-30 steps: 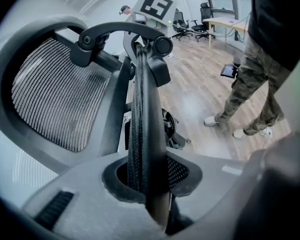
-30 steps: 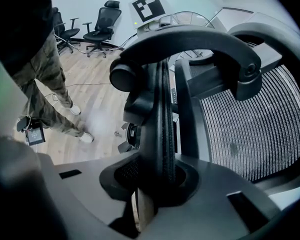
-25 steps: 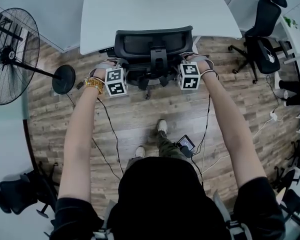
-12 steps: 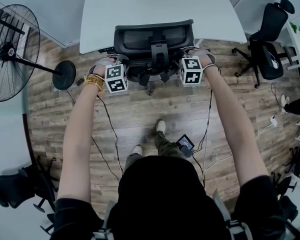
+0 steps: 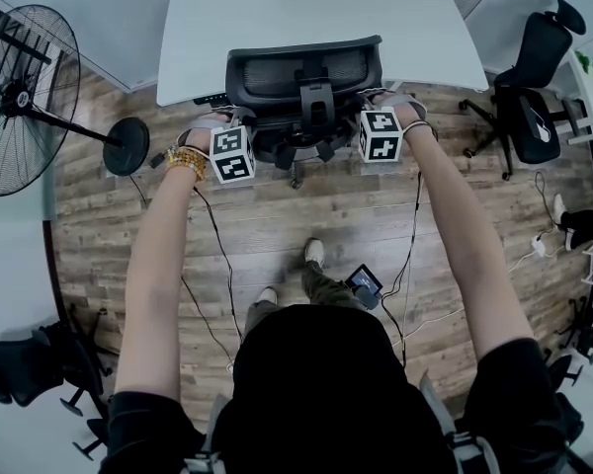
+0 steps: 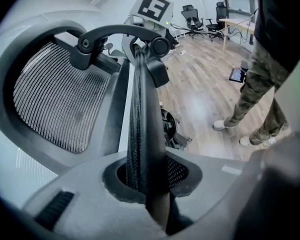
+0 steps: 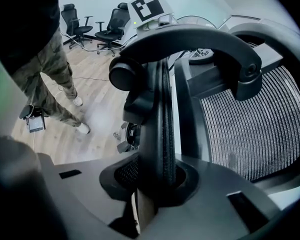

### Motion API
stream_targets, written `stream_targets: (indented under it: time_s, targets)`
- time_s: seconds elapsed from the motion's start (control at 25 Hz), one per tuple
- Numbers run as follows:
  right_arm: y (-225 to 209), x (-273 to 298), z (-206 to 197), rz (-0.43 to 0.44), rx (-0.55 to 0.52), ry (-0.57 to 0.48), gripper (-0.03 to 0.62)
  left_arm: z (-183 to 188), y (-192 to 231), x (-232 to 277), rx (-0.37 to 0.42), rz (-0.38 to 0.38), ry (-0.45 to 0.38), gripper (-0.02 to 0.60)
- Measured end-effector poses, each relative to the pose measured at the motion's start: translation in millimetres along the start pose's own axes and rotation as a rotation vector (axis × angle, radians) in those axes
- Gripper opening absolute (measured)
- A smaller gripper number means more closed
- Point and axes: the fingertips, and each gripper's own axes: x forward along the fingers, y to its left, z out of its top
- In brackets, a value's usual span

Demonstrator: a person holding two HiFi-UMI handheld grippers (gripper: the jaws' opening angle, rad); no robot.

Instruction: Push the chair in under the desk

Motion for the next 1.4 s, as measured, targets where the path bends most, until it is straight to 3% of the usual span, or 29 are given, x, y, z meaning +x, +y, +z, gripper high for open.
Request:
stream_targets:
  time_s: [0.36,0.56,0.76,0.96,1.04,1.2,1.4]
  targets:
    - [-1,-1,-1,-0.025,-0.028,-0.006,0.067,1,2,-3,0.005,0.044,0.011,0.075]
    - [-2,0,-2,-0.017,-0.034,-0.009,0.066,0,1,-1,-0.023,0.003,0.026,0.080]
    - [1,-3,-2,-0.025,-0.045,-0.008,0.066,0,-4,-1,0.013,0.051,0.051,0.106]
    - [14,-6,-1,0.074,-0.027,0.010,0.091,0,-32,-4,-0.052,-0.136,0.090,0.215]
    - [20,-9,3,0.105,-0.019,0.015,0.115,0,-39,-6,-0.047,-0.165,0.105,0.247]
    - [34,-13,6,0.115,-0.029,0.040,0.178,1,-36,-24,-0.086,-0.104,0.068,0.259]
    - [22,-33,14,0.031,-0.044,0.076,0.142,6,-17,-68,-0.172,-0.020,-0.063,0.251]
